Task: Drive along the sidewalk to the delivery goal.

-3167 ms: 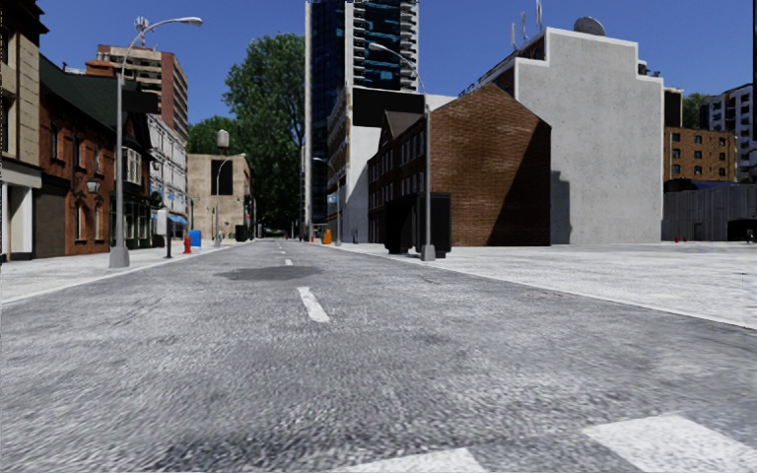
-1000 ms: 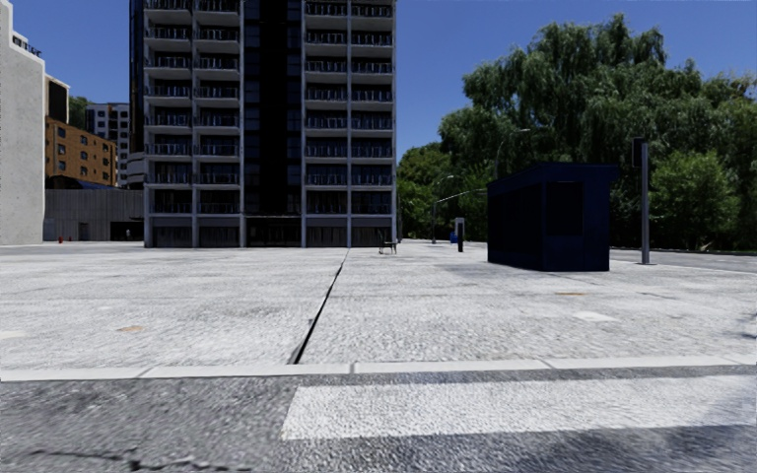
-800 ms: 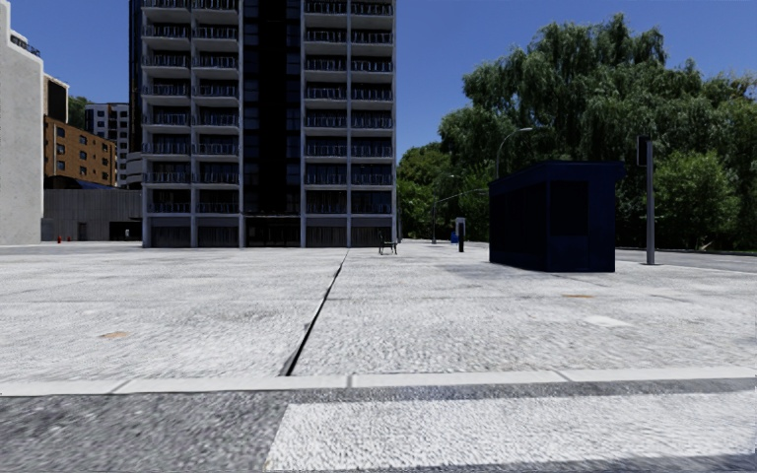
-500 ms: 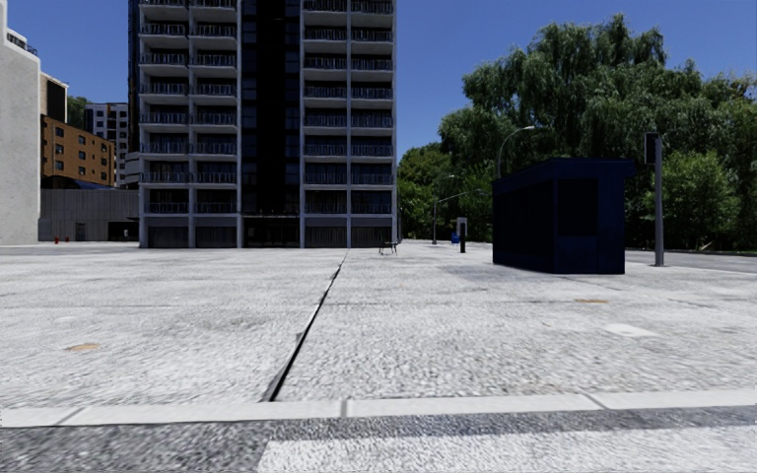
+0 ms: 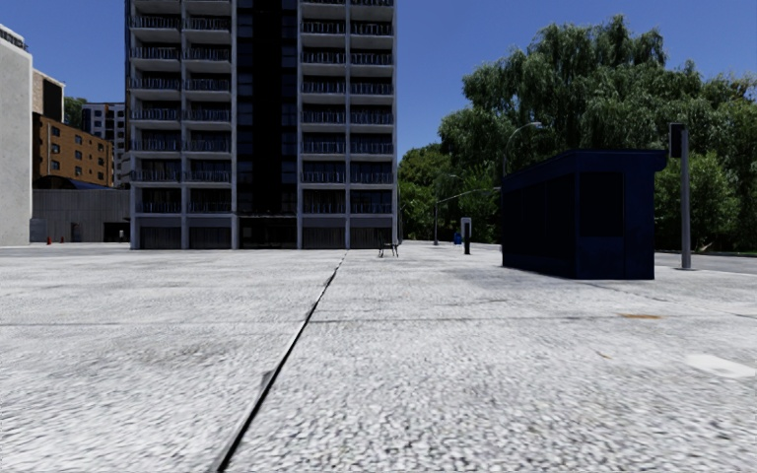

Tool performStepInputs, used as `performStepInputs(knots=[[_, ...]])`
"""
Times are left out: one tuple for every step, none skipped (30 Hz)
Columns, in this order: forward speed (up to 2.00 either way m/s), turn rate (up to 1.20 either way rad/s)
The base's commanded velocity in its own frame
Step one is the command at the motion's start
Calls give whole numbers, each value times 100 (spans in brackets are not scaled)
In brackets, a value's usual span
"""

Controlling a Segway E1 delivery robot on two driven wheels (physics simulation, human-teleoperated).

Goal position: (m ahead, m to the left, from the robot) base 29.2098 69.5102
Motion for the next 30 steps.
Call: performStepInputs(knots=[[144, 0], [134, 0], [132, 0], [131, 0], [131, 0], [131, 0], [130, 0], [130, 0], [130, 0], [130, 0], [130, 0], [130, 0], [130, 0], [130, 0], [130, 0], [130, 0], [130, 0], [130, 1], [130, 8], [130, 12], [130, 17], [130, 22], [130, 23], [130, 24], [130, 24], [130, 25], [130, 32], [130, 37], [130, 39], [130, 39]])
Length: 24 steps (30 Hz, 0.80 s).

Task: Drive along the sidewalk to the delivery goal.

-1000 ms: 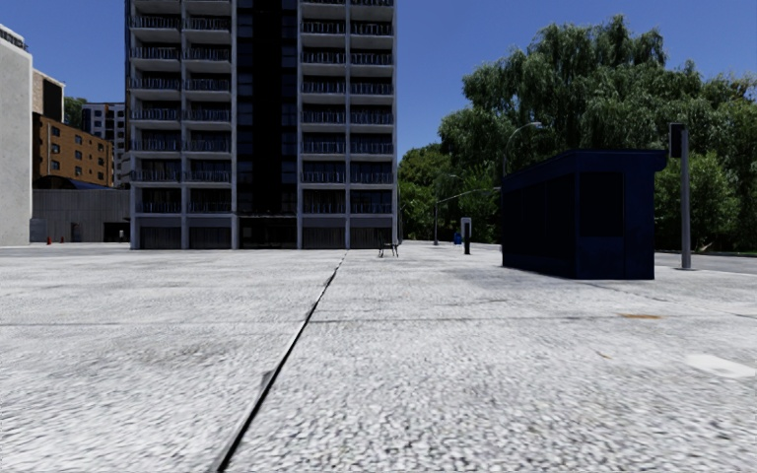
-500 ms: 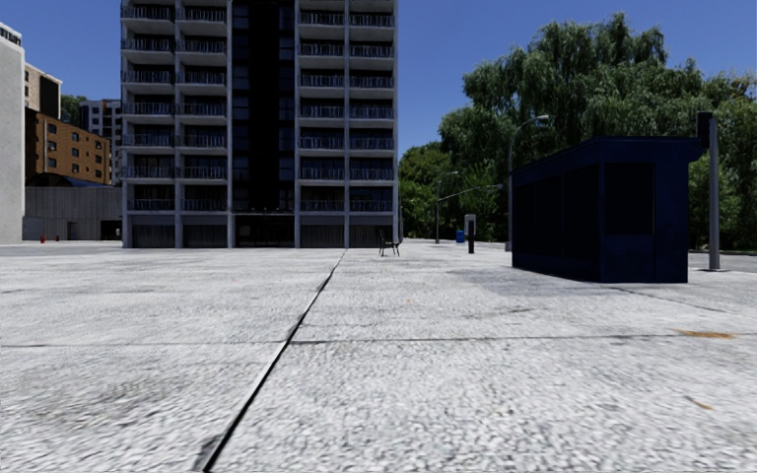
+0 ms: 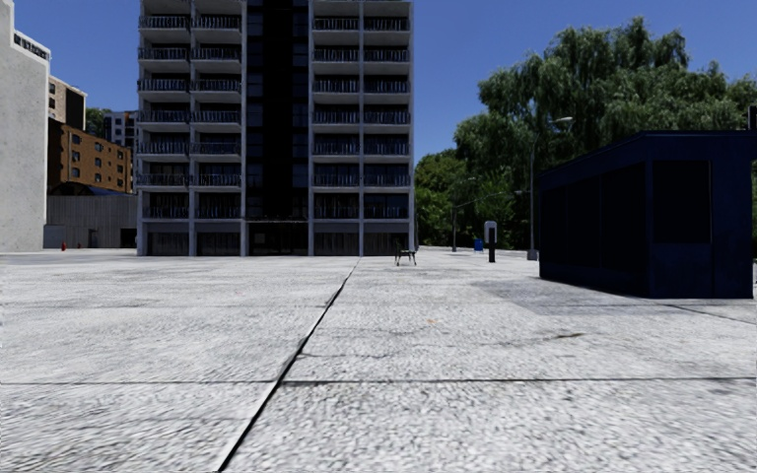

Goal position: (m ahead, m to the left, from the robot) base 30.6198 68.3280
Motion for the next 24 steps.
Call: performStepInputs(knots=[[130, 39], [130, 39], [130, 40], [130, 40], [132, 44], [151, 47], [200, 48], [200, 48], [200, 48], [200, 48], [200, 48], [200, 48], [200, 48], [200, 48], [200, 48], [200, 48], [200, 48], [200, 48], [200, 48], [200, 48], [200, 48], [200, 48], [200, 48], [200, 48]])
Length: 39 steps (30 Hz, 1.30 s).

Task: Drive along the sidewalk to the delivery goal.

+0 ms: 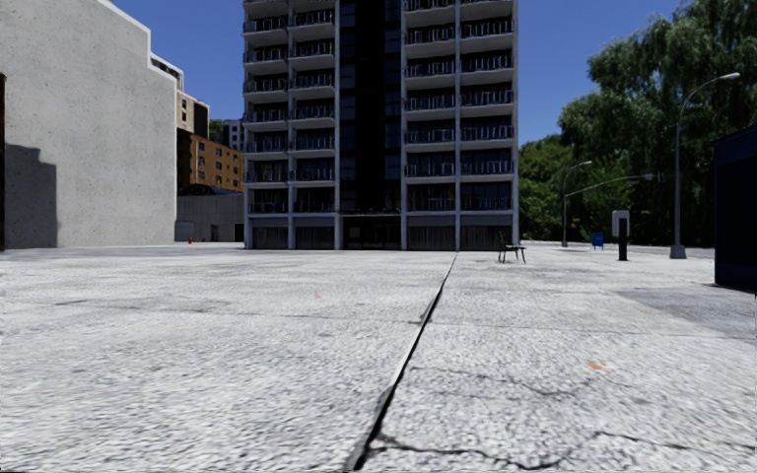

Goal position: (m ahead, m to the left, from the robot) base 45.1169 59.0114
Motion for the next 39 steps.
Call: performStepInputs(knots=[[200, 48], [200, 48], [200, 48], [200, 48], [200, 48], [200, 48], [200, 48], [200, 48], [200, 48], [200, 48], [200, 48], [200, 48], [200, 48], [200, 48], [200, 48], [200, 48], [200, 48], [200, 48], [200, 48], [200, 48], [200, 48], [200, 48], [200, 48], [200, 48], [200, 48], [200, 48], [200, 48], [200, 48], [200, 48], [200, 48], [200, 48], [200, 48], [200, 48], [200, 47], [200, 47], [200, 0], [200, 0], [200, 0], [200, 0]])
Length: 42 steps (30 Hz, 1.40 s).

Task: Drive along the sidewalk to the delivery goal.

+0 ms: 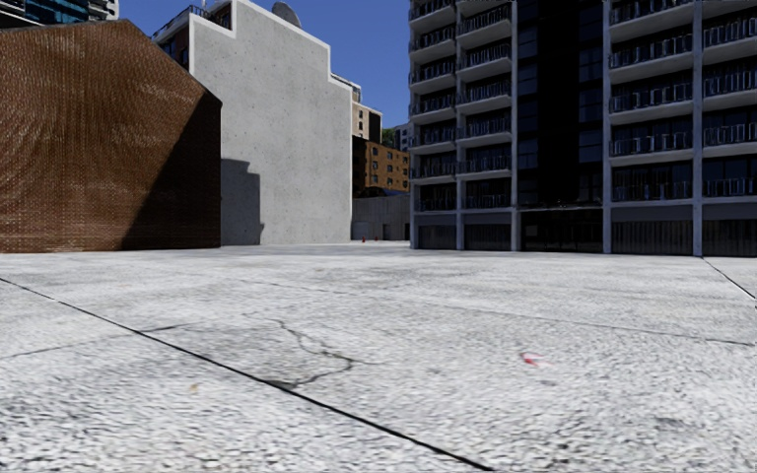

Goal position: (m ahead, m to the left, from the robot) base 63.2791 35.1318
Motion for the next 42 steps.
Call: performStepInputs(knots=[[200, 0], [200, 0], [200, 0], [200, 0], [200, 0], [200, 0], [200, 0], [200, 0], [200, 0], [200, 0], [200, 0], [200, 0], [200, 0], [200, 0], [200, 0], [200, 0], [200, 0], [200, 0], [200, 0], [200, 0], [200, 0], [200, 0], [200, 0], [200, 0], [200, 0], [200, 0], [200, 0], [200, 0], [200, 0], [200, 0], [200, 0], [200, 0], [200, 0], [200, 0], [200, 0], [200, 0], [200, 0], [200, 0], [200, 0], [200, 0], [200, 0], [200, 0]])
